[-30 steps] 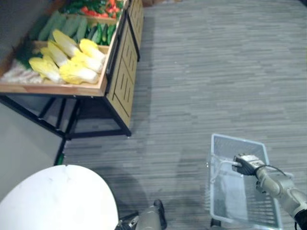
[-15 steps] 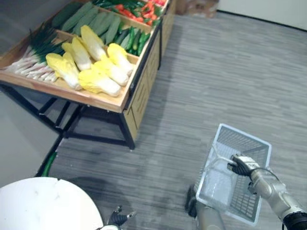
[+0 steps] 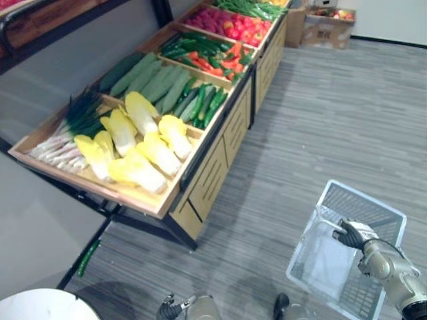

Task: Pick vegetable in the basket

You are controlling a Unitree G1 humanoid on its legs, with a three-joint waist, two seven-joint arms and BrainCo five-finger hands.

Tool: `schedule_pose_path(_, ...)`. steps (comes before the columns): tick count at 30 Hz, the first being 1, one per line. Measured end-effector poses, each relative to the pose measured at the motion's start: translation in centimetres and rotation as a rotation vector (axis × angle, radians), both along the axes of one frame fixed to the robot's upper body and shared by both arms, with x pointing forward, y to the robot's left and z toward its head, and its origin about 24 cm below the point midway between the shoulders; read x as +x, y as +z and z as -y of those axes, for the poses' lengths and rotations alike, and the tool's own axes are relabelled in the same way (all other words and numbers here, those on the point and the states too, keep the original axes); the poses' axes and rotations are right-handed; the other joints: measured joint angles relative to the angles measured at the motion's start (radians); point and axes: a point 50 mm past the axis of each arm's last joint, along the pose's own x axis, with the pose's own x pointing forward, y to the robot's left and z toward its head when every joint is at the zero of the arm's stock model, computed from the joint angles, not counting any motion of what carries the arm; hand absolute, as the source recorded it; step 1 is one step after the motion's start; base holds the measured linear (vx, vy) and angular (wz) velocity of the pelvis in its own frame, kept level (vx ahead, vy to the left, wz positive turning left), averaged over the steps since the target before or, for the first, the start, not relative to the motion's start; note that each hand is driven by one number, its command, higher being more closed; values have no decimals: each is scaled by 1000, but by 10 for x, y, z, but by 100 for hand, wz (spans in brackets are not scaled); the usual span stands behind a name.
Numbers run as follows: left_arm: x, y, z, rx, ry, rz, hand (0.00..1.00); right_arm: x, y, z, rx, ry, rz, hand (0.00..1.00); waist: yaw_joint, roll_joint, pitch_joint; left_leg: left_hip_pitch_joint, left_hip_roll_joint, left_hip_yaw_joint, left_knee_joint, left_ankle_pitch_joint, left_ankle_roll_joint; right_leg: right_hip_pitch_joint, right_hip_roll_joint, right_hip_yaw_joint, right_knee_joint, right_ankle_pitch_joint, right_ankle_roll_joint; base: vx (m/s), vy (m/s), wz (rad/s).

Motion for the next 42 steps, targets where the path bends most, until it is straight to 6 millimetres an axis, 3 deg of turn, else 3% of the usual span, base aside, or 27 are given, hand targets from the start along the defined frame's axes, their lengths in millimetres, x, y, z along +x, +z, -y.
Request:
schedule_pose_path(2,1,0,0,-1,5,5,0,-4,-3,2,1,-8,-14,100,7,-1,0,-27,-50,33,-280,5,-1,48,-8,-22,-30,7,44,440,122,19)
schedule_pose_path(3,-1,-1,3,-8,7,-6,0,-7,-4,5,-5,-13,-21,100,8,13,-8,-14,-92,55,-517,105,7,69,-6,-35,-37,-9,73,347,147,21)
schedule_pose_path(4,-5,-2,5,-12,6,-16,0,-9,-5,7,-13,-14,-29,100,9,30,-14,-9,-98,63,-611,213,10,81,6,-39,-36,-22,93,496,230,54)
schedule_pose_path(5,-6,-2,0,6,0,-35,0,-16,-15,2,12,-17,-63,100,0,1,-23,19,-142,86,-662,208,96,109,-23,-55,-35,-48,129,472,217,44)
schedule_pose_path(7,-4,-1,-5,19,0,-26,0,-15,-14,-2,17,2,-58,100,10,-39,-24,29,-182,96,-686,200,104,109,-59,-53,-36,-48,129,309,112,29)
schedule_pose_path(9,-4,0,-9,28,-4,-31,0,-8,-10,-5,15,25,-36,100,14,-58,-25,54,-211,119,-713,183,117,106,-90,-33,-9,-45,133,298,99,-3)
schedule_pose_path(12,-11,-1,-11,37,-16,-56,0,4,-7,-21,20,96,-21,100,27,-60,-25,162,-222,168,-791,140,96,13,-146,42,255,-34,152,193,75,-45)
schedule_pose_path(13,-11,-1,-14,50,-37,-59,0,4,-11,-28,36,113,-27,100,25,-68,-28,192,-225,169,-809,129,94,-61,-174,80,426,6,182,104,29,-17)
schedule_pose_path(15,-9,2,-21,74,-56,-56,0,2,-18,-38,56,132,-44,100,14,-77,-36,226,-223,150,-841,122,100,-175,-183,165,624,111,203,165,5,16)
schedule_pose_path(17,0,6,-25,94,-52,-29,0,8,-12,-36,42,124,-16,100,9,-80,-38,231,-213,110,-846,128,106,-221,-193,163,684,44,176,207,-53,56)
schedule_pose_path(18,6,7,-26,102,-51,-10,0,7,-15,-33,30,113,-34,100,10,-80,-38,231,-210,69,-840,133,98,-220,-218,127,655,15,135,200,-86,92)
schedule_pose_path(20,14,11,-27,113,-41,27,0,4,-23,-30,6,103,-74,100,13,-76,-35,218,-192,6,-830,134,84,-222,-227,141,564,2,113,173,-126,100)
schedule_pose_path(23,15,14,-38,145,-34,18,0,5,-22,-30,3,103,-76,100,15,-74,-42,143,-146,-158,-806,124,7,-257,-187,374,394,7,108,145,-376,118)
schedule_pose_path(25,15,15,-44,166,-28,12,0,4,-22,-30,7,103,-76,100,11,-83,-44,116,-135,-229,-794,136,-47,-242,-178,432,340,25,156,79,-458,129)
schedule_pose_path(26,18,17,-49,180,-13,22,0,2,-24,-32,12,109,-87,100,17,-104,-42,113,-123,-290,-803,161,-92,-194,-192,370,236,45,190,86,-629,137)
schedule_pose_path(28,15,17,-52,184,37,28,0,8,-20,-35,13,123,-69,100,37,-105,-45,103,-95,-320,-819,193,-131,-165,-169,301,226,-95,242,21,-754,76)
schedule_pose_path(29,9,9,-35,114,112,12,0,19,-12,-34,-8,133,-45,100,47,-46,-37,72,-19,-329,-835,261,-120,-172,-95,241,256,-159,204,-53,-659,39)
schedule_pose_path(30,7,7,-30,97,124,6,0,21,-10,-33,-13,134,-40,100,43,-41,-36,63,-7,-326,-837,283,-105,-172,-82,226,266,-162,198,-78,-576,70)
schedule_pose_path(31,1,2,-22,64,146,-11,0,16,-17,-32,-15,133,-69,100,40,-28,-38,56,6,-302,-856,386,-15,-164,-69,175,306,-183,161,-87,-462,93)
schedule_pose_path(32,-7,-1,-18,42,172,-27,0,10,-22,-33,-10,135,-89,100,39,-51,-27,55,13,-234,-848,445,40,-142,-73,124,318,-198,131,-71,-435,96)
schedule_pose_path(33,-9,-1,-18,36,200,-27,0,8,-23,-33,-4,132,-93,100,39,-56,-28,47,13,-172,-801,425,51,-126,-73,98,314,-211,109,-63,-465,84)
schedule_pose_path(34,-17,-2,-21,37,216,-50,0,3,-25,-28,-4,105,-99,100,35,-57,-27,47,7,-33,-703,362,50,-103,-71,62,312,-219,94,-28,-309,57)
schedule_pose_path(36,-22,-2,-23,41,232,-57,0,-6,-30,-22,-2,73,-121,100,24,-56,-27,47,-7,43,-671,339,26,-83,-71,20,298,-218,86,-42,-216,65)
schedule_pose_path(39,-28,-3,-24,42,244,-77,0,-22,-41,-17,3,42,-169,100,15,-55,-26,51,-40,103,-536,184,-3,-62,-75,-18,253,-207,67,-17,-78,35)
schedule_pose_path(42,-24,-2,-25,46,239,-67,0,-28,-48,-12,7,0,-203,100,12,-38,-31,73,-65,111,-607,171,0,-59,-71,-26,217,-174,82,-25,67,16)
